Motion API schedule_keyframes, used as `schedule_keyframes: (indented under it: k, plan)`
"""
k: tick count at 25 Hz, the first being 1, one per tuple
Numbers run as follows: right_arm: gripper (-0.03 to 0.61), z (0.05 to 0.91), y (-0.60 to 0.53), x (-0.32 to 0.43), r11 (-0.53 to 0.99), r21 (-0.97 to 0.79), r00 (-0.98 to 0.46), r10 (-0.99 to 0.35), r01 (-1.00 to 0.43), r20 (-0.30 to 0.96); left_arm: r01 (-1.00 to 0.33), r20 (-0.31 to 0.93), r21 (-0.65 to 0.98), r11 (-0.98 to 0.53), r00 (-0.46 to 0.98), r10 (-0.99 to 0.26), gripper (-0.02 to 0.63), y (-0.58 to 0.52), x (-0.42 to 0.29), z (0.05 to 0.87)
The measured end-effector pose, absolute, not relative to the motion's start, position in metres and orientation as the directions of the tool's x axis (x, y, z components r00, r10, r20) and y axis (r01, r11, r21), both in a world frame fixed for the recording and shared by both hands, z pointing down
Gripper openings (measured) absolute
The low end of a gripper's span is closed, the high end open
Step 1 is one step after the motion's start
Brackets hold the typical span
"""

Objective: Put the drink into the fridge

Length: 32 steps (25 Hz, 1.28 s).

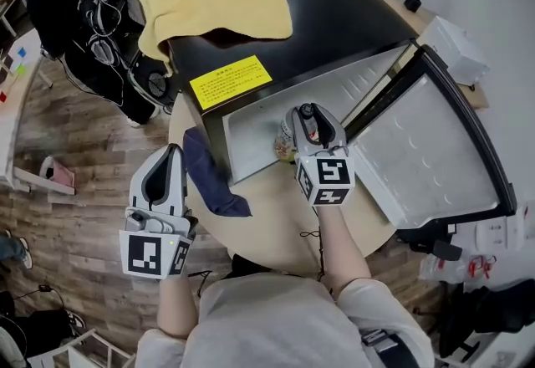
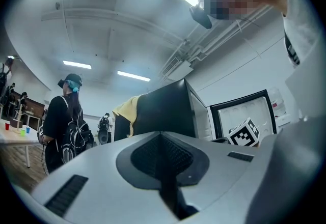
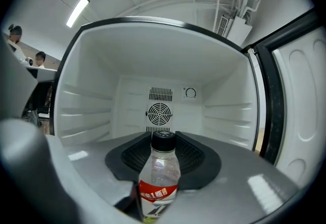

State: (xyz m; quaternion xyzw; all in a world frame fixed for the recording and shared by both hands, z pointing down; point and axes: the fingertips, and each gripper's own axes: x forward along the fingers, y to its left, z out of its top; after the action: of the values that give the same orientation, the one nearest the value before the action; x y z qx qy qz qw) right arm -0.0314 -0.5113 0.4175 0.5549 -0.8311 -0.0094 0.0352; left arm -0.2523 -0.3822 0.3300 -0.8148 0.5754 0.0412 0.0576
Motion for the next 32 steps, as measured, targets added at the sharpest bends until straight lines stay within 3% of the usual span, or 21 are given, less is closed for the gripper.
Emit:
schedule_keyframes:
  k: [18,32]
  plan:
    - [0.153,0.434,-0.571,-0.053,0.342,0.053,-0.337,-0.938,-0.938,0.083,-0.959,-0.108,-0.047,-0.28,0.283,-0.953,0.006,-0.397,-0.298,0.336]
    - [0.162,0.437,-0.564,-0.055,0.352,0.112,-0.338,-0.933,-0.929,0.121,-0.953,-0.109,-0.047,-0.301,0.304,-0.946,0.006,-0.396,-0.291,0.335]
